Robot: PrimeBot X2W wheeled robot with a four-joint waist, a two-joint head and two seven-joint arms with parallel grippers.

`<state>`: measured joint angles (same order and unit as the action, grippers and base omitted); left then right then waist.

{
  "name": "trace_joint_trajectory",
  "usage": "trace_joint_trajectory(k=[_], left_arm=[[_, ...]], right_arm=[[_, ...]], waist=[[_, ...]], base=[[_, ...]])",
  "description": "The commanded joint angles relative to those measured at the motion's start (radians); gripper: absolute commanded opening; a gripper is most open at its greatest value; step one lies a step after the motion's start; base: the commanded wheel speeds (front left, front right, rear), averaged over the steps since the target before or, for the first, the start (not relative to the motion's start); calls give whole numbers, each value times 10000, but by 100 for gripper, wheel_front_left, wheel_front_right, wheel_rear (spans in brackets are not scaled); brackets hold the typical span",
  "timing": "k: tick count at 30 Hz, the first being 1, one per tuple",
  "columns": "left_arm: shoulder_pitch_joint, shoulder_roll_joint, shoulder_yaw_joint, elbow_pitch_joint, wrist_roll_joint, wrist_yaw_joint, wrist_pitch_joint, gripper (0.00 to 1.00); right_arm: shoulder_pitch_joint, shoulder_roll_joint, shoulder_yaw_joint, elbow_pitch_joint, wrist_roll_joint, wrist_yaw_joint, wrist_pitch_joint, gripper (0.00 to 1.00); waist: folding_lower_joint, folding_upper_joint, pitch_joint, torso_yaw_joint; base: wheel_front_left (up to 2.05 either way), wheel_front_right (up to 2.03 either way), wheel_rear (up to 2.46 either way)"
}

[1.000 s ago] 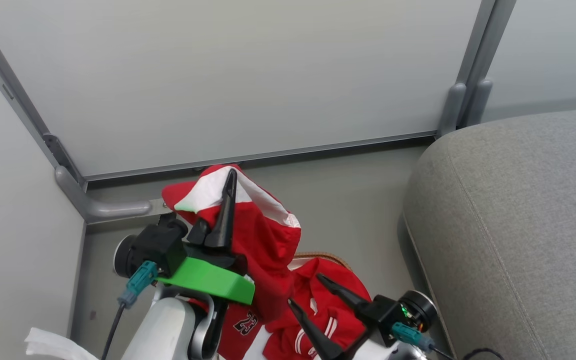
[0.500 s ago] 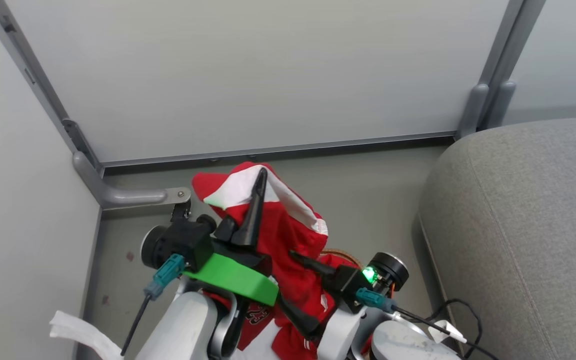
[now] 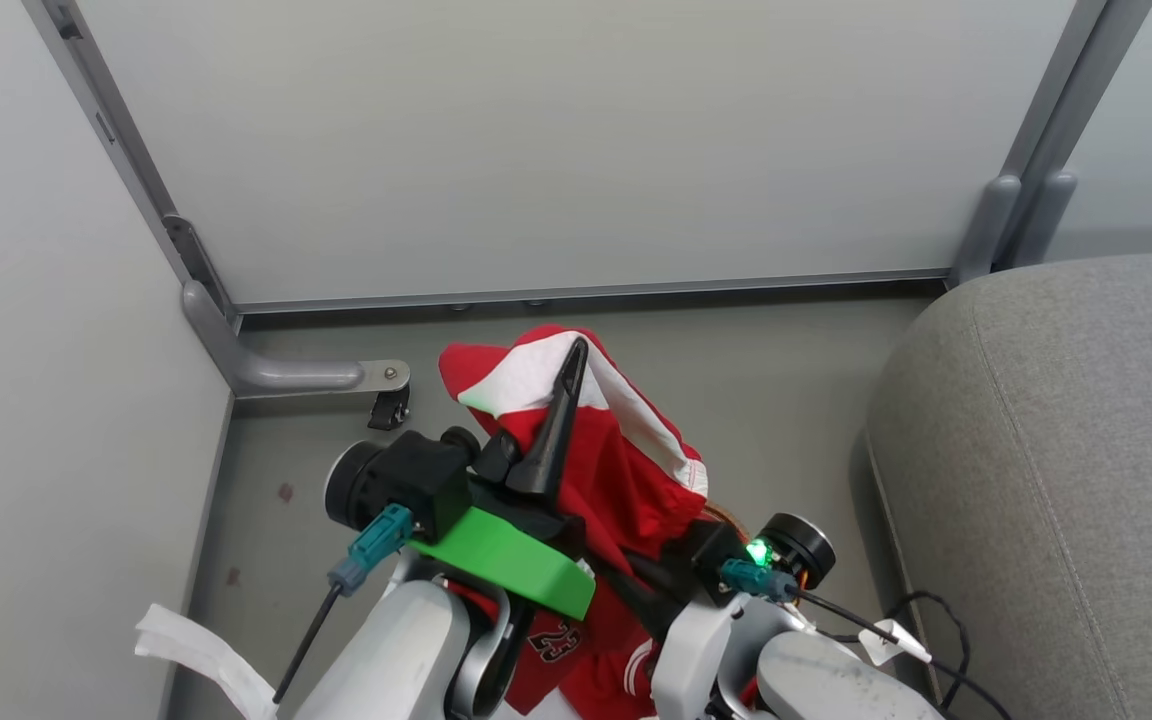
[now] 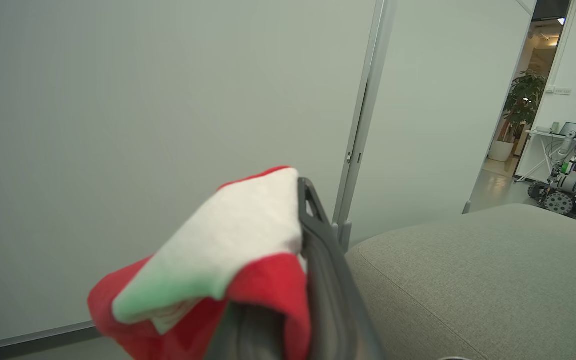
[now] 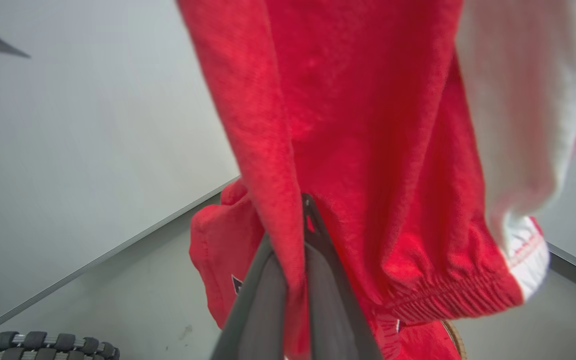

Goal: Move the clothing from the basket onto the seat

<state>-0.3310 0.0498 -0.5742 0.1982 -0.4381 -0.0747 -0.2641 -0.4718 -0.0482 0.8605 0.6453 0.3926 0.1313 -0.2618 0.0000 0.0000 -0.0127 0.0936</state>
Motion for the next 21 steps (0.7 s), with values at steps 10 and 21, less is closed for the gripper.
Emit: trace_joint_trajectory(k=[10,21], left_arm=[[237,21,442,173,150,87,-6,24],[711,21,997,1001,687,-45,-6,100]], right_arm=[[737,-52,-2050,-908,-247,-10,-50,0],[2040,-42,-4711,-3544,-699,-10,-49,0]], waist=[[0,0,72,-251],[0,0,190,-963]], base=[[0,0,0],[0,0,0]])
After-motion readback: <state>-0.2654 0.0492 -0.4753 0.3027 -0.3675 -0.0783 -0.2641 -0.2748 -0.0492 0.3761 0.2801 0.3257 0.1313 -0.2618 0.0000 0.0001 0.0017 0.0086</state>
